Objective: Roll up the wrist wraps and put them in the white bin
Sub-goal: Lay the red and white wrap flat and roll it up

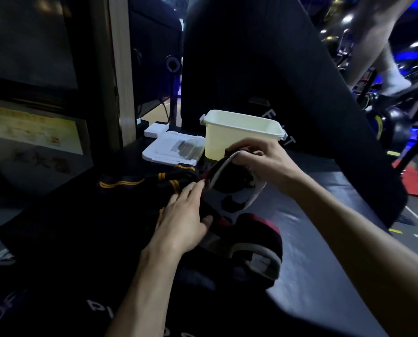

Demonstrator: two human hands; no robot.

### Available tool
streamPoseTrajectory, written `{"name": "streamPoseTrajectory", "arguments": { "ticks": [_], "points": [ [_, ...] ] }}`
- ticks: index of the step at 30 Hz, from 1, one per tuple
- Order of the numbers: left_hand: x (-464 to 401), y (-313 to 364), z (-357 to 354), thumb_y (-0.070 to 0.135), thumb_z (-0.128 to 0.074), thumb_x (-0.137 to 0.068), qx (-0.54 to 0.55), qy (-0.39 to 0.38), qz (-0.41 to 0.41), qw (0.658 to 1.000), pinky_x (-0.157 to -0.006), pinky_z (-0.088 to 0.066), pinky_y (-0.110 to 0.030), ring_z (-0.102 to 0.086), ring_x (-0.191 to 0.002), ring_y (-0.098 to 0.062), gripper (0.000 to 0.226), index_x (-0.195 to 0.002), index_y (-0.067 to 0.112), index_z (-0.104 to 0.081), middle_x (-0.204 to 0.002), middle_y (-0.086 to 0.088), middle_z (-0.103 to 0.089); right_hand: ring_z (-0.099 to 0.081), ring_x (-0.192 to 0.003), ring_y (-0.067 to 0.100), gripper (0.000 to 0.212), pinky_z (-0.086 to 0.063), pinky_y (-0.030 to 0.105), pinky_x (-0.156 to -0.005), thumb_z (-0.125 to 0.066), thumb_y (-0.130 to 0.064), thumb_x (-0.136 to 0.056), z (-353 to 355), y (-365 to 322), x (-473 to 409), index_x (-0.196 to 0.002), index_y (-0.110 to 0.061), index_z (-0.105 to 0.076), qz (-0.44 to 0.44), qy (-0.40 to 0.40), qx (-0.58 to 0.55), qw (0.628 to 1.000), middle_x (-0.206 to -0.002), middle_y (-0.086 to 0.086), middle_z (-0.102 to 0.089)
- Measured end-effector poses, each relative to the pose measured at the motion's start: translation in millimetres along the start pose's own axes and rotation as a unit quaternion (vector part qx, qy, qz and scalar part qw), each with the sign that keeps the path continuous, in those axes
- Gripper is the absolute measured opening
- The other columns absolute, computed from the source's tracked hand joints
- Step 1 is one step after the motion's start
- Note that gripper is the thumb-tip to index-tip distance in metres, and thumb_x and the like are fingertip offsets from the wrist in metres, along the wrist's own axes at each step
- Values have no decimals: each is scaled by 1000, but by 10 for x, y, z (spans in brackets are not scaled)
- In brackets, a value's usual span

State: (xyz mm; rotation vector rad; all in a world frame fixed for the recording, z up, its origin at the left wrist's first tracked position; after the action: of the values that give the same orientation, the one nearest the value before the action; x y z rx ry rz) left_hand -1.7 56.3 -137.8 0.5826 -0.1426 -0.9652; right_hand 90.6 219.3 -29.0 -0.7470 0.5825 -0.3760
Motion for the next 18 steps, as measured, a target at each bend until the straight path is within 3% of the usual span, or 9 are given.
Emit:
{"name": "streamPoseTrajectory", "arguments": {
  "ticks": [2,4,8,10,12,15,18],
  "points": [
    [6,-12,-33,34,-60,-101,-23,-17,22,999,-122,-26,-49,-25,-150,-24,83,-163,41,-5,-170,15,-14,-68,-87,6,13,-51,20,-75,-72,-22,-84,69,-36,76,-93,-27,-80,-2,16,-17,1000,-87,-11,-76],
    [8,-32,-75,31,-58,-102,-30,-17,42,998,-121,-24,-52,-23,-149,-26,82,-162,44,-4,-169,15,-15,-65,-78,2,12,-48,18,-68,-70,-22,-80,197,-46,151,-87,-25,-79,-12,64,-37,997,-78,-12,-73],
    [16,-104,-168,36,-53,-102,-77,0,81,994,-124,-16,-52,-28,-148,-31,66,-160,39,-22,-168,8,-23,-64,-77,2,19,-49,25,-74,-64,-21,-80,699,-63,299,-90,-17,-79,-31,200,-117,972,-81,-1,-75],
    [31,-91,-181,36,-53,-102,-85,5,76,994,-126,-10,-53,-30,-147,-31,63,-159,39,-27,-166,7,-27,-65,-83,7,21,-50,29,-78,-64,-21,-81,901,-83,412,-95,-14,-79,-50,213,-111,969,-93,7,-77],
    [36,-44,-165,40,-56,-101,-85,-1,73,994,-127,-6,-54,-30,-147,-30,60,-156,40,-33,-165,7,-28,-64,-81,2,17,-50,20,-74,-64,-15,-87,1047,-93,540,-96,-13,-78,-50,214,-86,972,-90,3,-76],
    [59,122,-88,40,-57,-100,-77,23,49,996,-125,-14,-52,-37,-142,-29,48,-147,37,-48,-158,8,-37,-65,-79,-5,15,-47,11,-71,-65,-10,-89,1261,-94,745,-97,-11,-77,-43,236,-70,968,-90,-1,-75],
    [150,490,38,36,-59,-100,3,88,-30,996,-111,-36,-41,-49,-128,-26,32,-132,32,-62,-141,8,-54,-68,-91,5,15,-51,23,-85,-69,-22,-85,1524,-26,973,-94,-18,-79,-54,271,-73,958,-96,0,-78]
  ]
}}
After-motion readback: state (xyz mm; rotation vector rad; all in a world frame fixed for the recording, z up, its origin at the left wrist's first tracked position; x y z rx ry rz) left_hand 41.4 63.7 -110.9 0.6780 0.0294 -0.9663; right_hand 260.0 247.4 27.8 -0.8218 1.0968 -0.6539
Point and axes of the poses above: each hand's wrist, its own x-axis away from the middle knuckle, its own z-axis out of the back of the hand, y = z × x, the point moved 6 cm from there along -x, towards the middle knuckle
